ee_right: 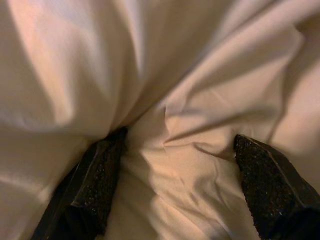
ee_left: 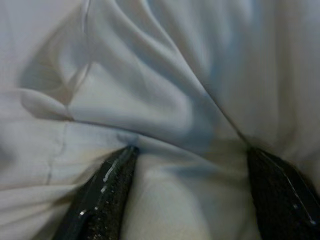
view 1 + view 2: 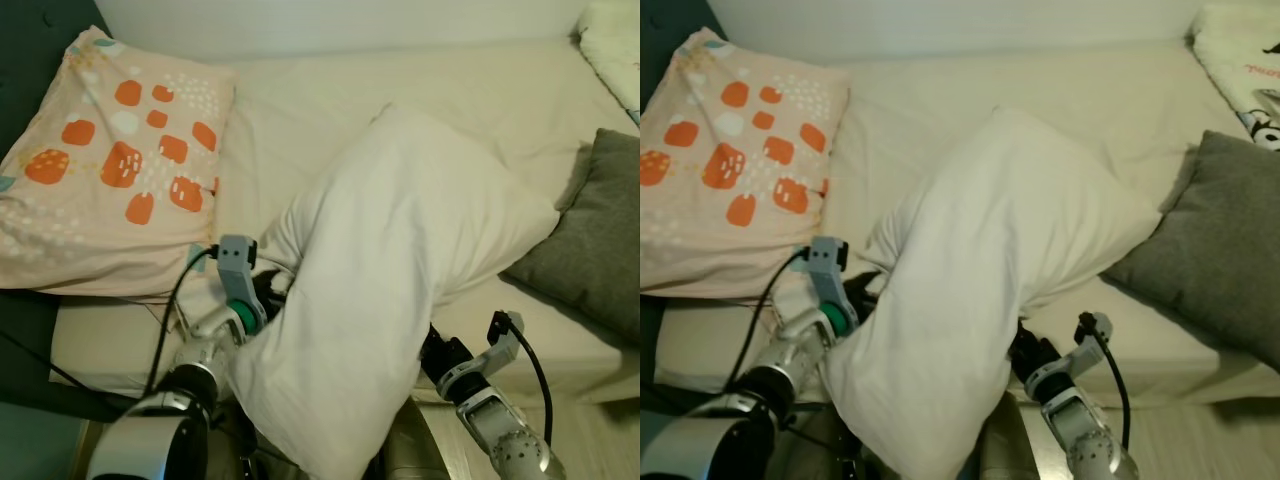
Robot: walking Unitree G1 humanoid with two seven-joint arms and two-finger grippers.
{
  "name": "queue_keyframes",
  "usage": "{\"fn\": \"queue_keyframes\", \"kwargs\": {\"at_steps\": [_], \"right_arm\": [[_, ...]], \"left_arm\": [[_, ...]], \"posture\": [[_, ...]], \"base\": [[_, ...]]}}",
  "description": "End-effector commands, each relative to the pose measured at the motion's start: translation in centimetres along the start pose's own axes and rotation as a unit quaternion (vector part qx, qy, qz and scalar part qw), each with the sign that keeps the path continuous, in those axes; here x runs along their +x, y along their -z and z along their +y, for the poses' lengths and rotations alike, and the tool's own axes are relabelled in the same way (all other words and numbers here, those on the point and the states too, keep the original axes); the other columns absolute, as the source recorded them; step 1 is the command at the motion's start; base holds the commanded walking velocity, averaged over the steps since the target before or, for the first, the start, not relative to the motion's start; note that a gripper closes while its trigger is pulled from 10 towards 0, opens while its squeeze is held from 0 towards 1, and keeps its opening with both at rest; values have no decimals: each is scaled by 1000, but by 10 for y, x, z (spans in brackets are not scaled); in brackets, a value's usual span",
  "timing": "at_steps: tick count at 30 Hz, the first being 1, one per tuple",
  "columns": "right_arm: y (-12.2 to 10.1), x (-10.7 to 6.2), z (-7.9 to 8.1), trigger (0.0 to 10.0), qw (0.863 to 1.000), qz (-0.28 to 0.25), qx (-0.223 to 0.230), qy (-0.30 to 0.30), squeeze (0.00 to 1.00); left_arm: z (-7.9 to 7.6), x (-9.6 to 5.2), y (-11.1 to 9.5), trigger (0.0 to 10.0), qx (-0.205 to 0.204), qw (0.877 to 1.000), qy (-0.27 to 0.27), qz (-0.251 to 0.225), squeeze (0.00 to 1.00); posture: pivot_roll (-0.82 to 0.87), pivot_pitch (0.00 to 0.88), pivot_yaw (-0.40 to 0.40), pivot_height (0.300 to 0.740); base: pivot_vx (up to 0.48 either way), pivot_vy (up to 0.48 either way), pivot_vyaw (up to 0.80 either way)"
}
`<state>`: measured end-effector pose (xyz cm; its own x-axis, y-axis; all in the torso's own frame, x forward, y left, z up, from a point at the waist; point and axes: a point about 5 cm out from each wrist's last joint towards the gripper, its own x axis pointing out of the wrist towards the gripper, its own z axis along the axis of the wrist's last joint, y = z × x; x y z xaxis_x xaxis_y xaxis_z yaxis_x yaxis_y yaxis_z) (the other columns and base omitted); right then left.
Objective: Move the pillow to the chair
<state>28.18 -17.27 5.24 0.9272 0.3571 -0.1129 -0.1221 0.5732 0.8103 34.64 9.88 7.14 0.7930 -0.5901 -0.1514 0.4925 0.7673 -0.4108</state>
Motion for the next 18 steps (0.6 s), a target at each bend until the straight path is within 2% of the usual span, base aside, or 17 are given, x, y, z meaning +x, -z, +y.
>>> {"fn": "queue_keyframes", "kwargs": {"at_steps": [1, 4, 5, 6, 8, 11, 13, 14, 16, 17, 18], "right_arm": [[20, 17, 19, 10000, 998, 55, -12, -41, 1000], [19, 27, 23, 10000, 997, 57, -23, -41, 1000], [17, 42, 34, 10000, 997, 55, -43, -45, 1000], [17, 42, 34, 10000, 997, 55, -43, -45, 1000], [13, 54, 41, 10000, 996, 51, -58, -44, 1000], [12, 57, 44, 10000, 996, 50, -61, -43, 1000], [0, 68, 49, 10000, 997, 29, -68, -26, 1000], [0, 68, 49, 10000, 997, 29, -68, -26, 1000], [-10, 73, 51, 10000, 997, 2, -80, -7, 843], [-10, 73, 51, 10000, 997, 2, -80, -7, 843], [-16, 74, 51, 10000, 996, -14, -89, 2, 722]], "left_arm": [[-23, 3, 31, 10000, -36, 996, 63, 50, 1000], [-24, 2, 30, 10000, -33, 995, 82, 48, 1000], [-25, 0, 27, 10000, -30, 993, 107, 42, 1000], [-25, 0, 27, 10000, -30, 993, 107, 42, 1000], [-24, -3, 22, 10000, -33, 991, 123, 34, 1000], [-23, -5, 20, 10000, -35, 991, 126, 31, 1000], [-20, -13, 19, 10000, -27, 989, 140, 33, 1000], [-20, -13, 19, 10000, -27, 989, 140, 33, 1000], [-18, -22, 19, 10000, -29, 988, 150, 36, 1000], [-18, -22, 19, 10000, -29, 988, 150, 36, 1000], [-15, -29, 19, 10000, -35, 987, 153, 36, 984]], "posture": [[-73, 139, 119, 610], [-65, 136, 126, 610], [-48, 126, 135, 610], [-48, 126, 135, 610], [-40, 120, 141, 610], [-38, 119, 142, 610], [-33, 109, 144, 610], [-33, 109, 144, 610], [-28, 109, 140, 610], [-28, 109, 140, 610], [-20, 104, 134, 610]], "base": [[0, 0, 0], [0, 0, 0], [0, 0, 0], [0, 0, 0], [0, 0, 0], [0, 0, 0], [0, 0, 0], [0, 0, 0], [0, 0, 0], [0, 0, 0], [0, 0, 0]]}}
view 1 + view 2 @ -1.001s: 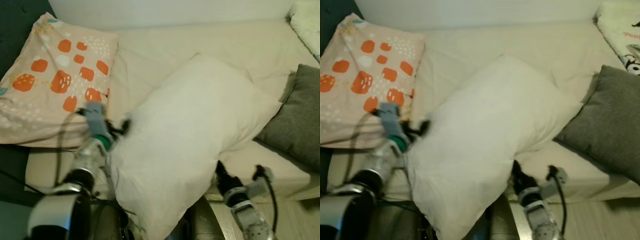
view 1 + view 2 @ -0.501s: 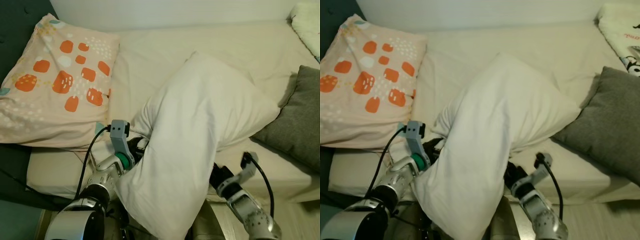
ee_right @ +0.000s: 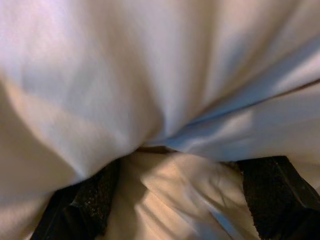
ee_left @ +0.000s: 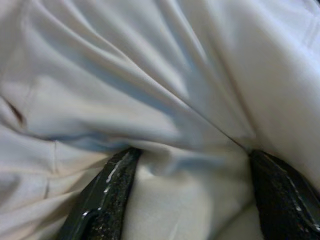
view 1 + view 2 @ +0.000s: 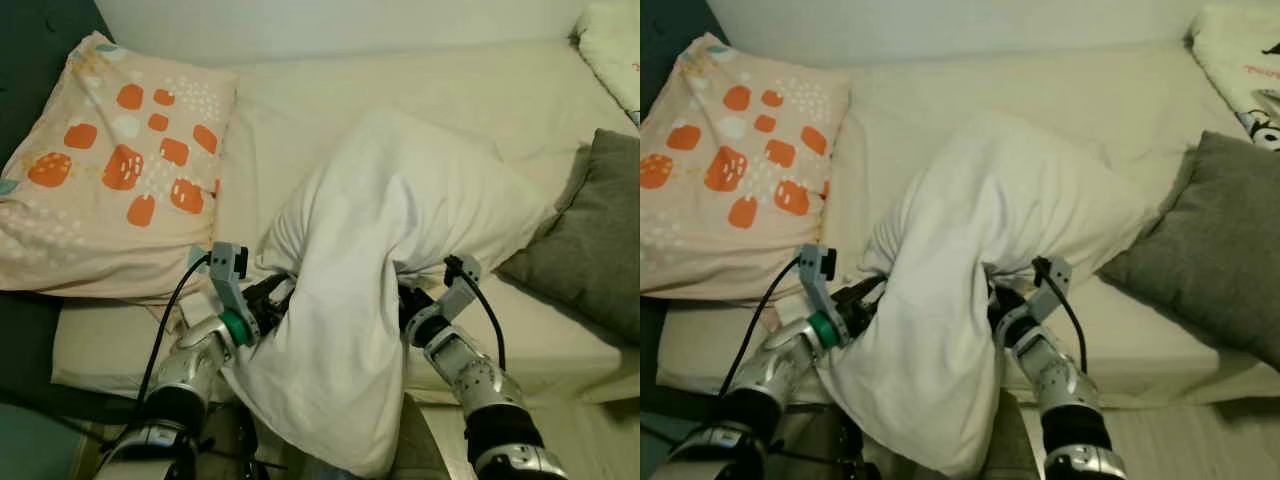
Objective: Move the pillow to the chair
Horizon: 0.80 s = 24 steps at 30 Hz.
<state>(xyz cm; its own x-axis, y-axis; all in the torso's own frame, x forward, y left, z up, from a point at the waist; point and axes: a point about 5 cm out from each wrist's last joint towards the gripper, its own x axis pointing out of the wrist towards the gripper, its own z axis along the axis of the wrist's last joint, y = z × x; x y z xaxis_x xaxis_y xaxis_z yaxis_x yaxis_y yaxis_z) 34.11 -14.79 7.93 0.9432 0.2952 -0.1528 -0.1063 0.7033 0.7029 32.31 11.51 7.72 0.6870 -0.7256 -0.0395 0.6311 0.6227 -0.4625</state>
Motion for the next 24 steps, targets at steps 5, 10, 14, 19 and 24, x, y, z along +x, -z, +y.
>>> {"fn": "queue_keyframes", "kwargs": {"at_steps": [5, 10, 14, 19, 24], "right_arm": [[-8, 13, 17, 10000, 997, -20, -70, -4, 78], [-18, 10, 5, 10000, 994, -39, -94, 25, 0], [-27, 5, -5, 10000, 993, -53, -96, 41, 0], [-30, -18, -40, 10000, 988, -74, -92, 104, 0], [-21, -27, -52, 10000, 986, -65, -92, 120, 0]], "left_arm": [[-11, -20, 18, 10000, -29, 997, 47, 58, 698], [8, -46, 2, 10000, -2, 999, -39, 23, 384], [20, -67, -7, 10000, 9, 995, -97, -4, 1000], [32, -116, -15, 10000, -7, 987, -156, -36, 1000], [45, -128, -28, 10000, 7, 976, -204, -70, 1000]], "posture": [[-9, 95, 128, 610], [1, 76, 120, 610], [11, 70, 114, 610], [27, 68, 110, 610], [33, 81, 108, 610]], "base": [[0, 0, 0], [0, 0, 0], [0, 0, 0], [0, 0, 0], [0, 0, 0]]}}
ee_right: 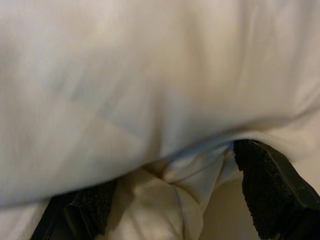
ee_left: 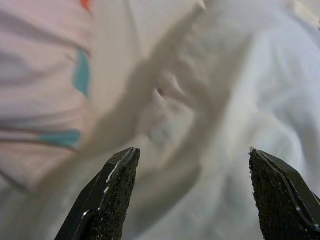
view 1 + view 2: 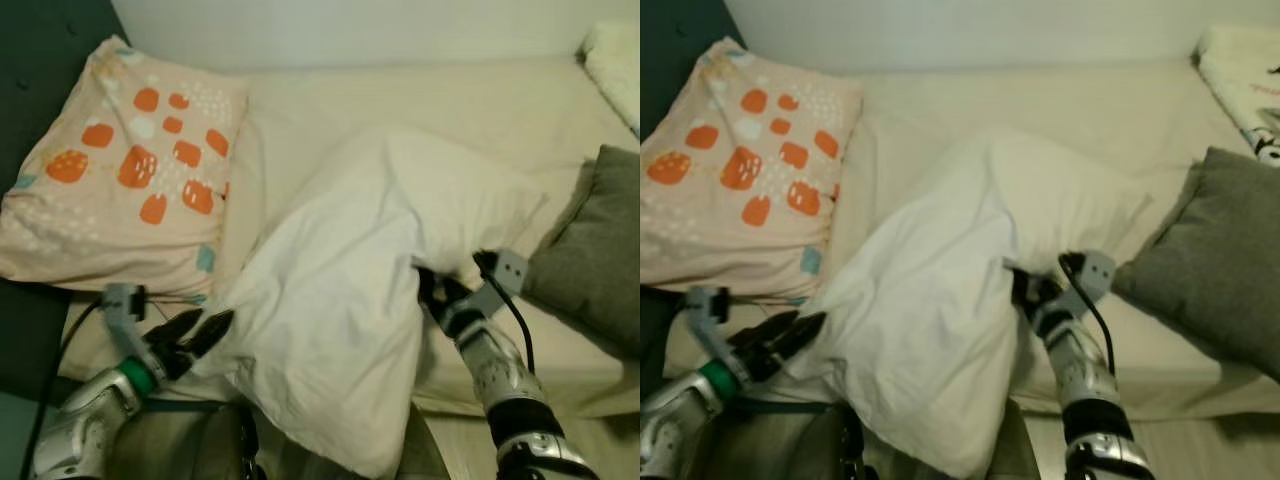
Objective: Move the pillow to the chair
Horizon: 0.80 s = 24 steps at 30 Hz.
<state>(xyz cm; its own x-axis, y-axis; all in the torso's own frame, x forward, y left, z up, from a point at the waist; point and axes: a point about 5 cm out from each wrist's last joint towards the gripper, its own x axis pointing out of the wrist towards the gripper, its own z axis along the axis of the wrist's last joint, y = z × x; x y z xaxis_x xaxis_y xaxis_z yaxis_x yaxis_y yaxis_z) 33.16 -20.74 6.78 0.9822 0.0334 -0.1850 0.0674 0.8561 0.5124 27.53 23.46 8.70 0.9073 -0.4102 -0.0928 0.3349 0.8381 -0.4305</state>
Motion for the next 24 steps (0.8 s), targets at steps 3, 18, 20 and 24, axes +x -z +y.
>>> {"fn": "queue_keyframes", "kwargs": {"at_steps": [3, 18, 20, 24], "right_arm": [[12, -11, -11, 10000, 998, -9, 62, 11, 0], [13, -46, -43, 10000, 979, -54, 199, 5, 0], [16, -49, -42, 10000, 975, -52, 217, -5, 0], [21, -57, -32, 10000, 969, -42, 237, -56, 0]], "left_arm": [[22, 2, -22, 10000, 30, 996, -71, -48, 1000], [11, 73, -18, 10000, 0, 994, -109, -14, 1000], [4, 78, -9, 10000, -13, 994, -107, -9, 1000], [-17, 93, 14, 10000, -68, 993, -96, 0, 1000]], "posture": [[36, 90, 97, 610], [-72, 108, 124, 610], [-77, 112, 122, 610], [-83, 125, 110, 610]], "base": [[0, 0, 0], [0, 0, 0], [0, 0, 0], [0, 0, 0]]}}
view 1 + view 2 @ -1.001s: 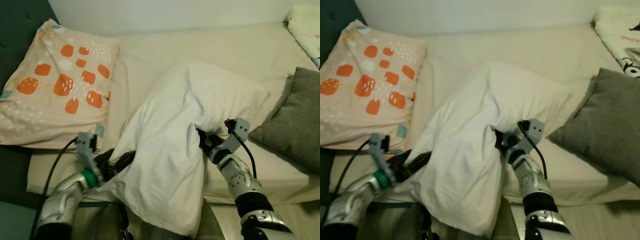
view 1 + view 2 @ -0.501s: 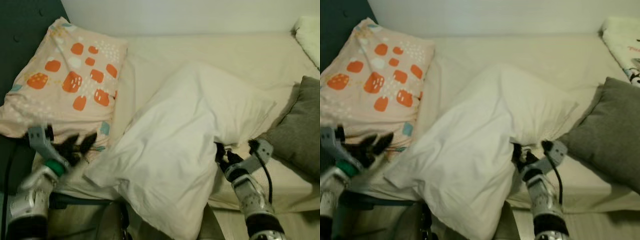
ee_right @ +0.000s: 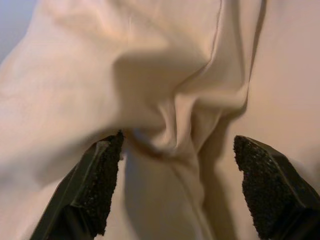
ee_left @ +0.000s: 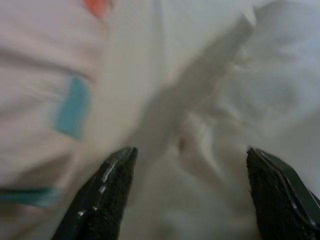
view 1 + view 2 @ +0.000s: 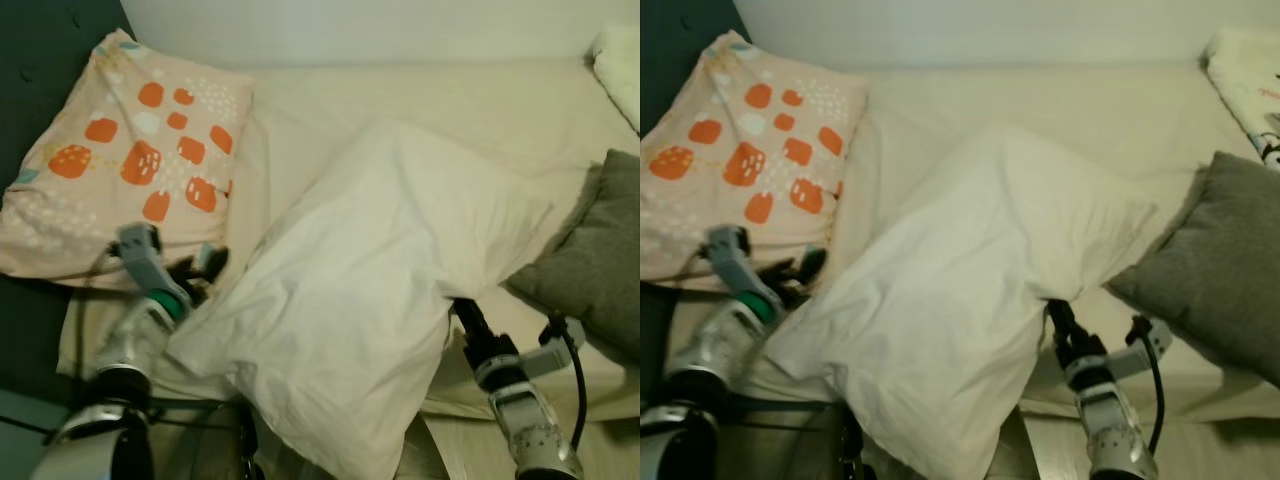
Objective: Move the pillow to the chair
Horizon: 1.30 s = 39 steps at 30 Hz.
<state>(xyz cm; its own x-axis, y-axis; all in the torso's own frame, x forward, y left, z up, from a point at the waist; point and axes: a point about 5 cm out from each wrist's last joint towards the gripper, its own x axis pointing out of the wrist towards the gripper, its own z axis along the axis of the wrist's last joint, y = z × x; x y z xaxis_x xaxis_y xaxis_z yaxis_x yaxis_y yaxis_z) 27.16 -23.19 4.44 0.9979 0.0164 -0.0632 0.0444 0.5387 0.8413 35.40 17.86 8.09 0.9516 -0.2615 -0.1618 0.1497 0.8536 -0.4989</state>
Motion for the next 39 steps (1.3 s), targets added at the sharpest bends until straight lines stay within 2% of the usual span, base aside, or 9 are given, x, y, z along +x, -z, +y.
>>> {"fn": "queue_keyframes", "kwargs": {"at_steps": [1, 2, 10, 14, 20, 22, 27, 37, 39], "right_arm": [[6, -2, 3, 10000, 1000, 12, 13, -16, 0], [9, -5, 13, 10000, 997, 21, 26, -63, 0], [23, -9, 33, 10000, 987, 63, 37, -146, 0], [59, -12, 49, 10000, 970, 158, 2, -184, 0], [67, -10, 55, 10000, 965, 175, -3, -194, 0], [74, -4, 66, 10000, 958, 191, -11, -215, 0], [78, 7, 77, 10000, 954, 194, -24, -227, 0], [77, 41, 114, 10000, 955, 162, -27, -247, 0], [83, 46, 121, 10000, 952, 172, -47, -250, 0]], "left_arm": [[2, -2, 8, 10000, -16, 1000, -12, 6, 1000], [-11, 2, 26, 10000, -44, 999, 8, 27, 1000], [-29, 5, 38, 10000, -83, 993, 72, 48, 1000], [-45, -1, 60, 10000, -75, 971, 181, 139, 1000], [-49, -9, 73, 10000, -60, 951, 233, 191, 1000], [-45, -22, 68, 10000, -72, 914, 317, 243, 1000], [-32, -41, 48, 10000, -108, 884, 373, 259, 1000], [-9, -69, 25, 10000, -91, 906, 353, 215, 1000], [10, -63, 24, 10000, 27, 956, 248, 156, 1000]], "posture": [[-83, 125, 110, 610], [-95, 131, 109, 610], [-98, 131, 110, 610], [-87, 132, 107, 610], [-80, 134, 107, 610], [-57, 131, 116, 610], [-37, 125, 124, 610], [9, 116, 114, 610], [18, 110, 107, 610]], "base": [[0, 0, 0], [0, 0, 0], [0, 0, 0], [0, 0, 0], [0, 0, 0], [0, 0, 0], [0, 0, 0], [0, 0, 0], [0, 0, 0]]}}
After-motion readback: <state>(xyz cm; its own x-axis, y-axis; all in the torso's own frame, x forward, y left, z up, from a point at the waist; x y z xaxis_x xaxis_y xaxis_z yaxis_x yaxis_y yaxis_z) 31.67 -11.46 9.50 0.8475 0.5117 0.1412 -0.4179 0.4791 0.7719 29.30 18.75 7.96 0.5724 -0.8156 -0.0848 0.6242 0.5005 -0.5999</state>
